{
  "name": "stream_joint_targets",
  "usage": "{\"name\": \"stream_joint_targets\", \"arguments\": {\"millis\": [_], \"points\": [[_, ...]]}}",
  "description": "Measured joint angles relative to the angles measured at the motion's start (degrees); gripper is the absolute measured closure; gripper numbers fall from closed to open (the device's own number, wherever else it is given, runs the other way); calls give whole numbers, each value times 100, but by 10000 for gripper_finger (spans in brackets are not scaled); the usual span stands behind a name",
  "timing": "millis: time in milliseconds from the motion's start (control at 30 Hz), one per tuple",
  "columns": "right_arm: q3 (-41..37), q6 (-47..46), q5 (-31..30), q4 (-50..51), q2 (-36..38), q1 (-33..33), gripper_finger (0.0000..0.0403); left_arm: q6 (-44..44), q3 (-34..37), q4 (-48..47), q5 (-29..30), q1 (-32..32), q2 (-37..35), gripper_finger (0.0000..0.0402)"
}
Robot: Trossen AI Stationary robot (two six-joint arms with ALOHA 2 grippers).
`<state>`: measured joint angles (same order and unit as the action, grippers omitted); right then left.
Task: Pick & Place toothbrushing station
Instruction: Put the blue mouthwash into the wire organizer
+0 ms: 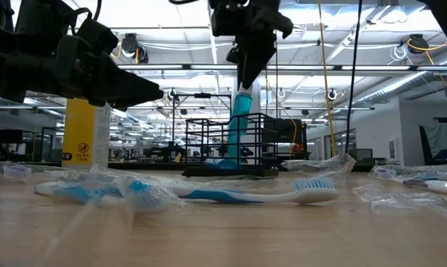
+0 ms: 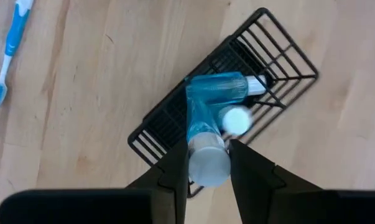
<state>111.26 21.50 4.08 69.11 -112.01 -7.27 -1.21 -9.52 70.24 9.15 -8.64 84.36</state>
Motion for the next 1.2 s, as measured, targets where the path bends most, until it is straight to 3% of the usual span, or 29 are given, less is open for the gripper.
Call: {"name": "stream_joint_targets", "arguments": {"millis": [1200], "points": [[-4,229,371,97,-164,-194,320,-2,0,-15,44,0,0,234]]}}
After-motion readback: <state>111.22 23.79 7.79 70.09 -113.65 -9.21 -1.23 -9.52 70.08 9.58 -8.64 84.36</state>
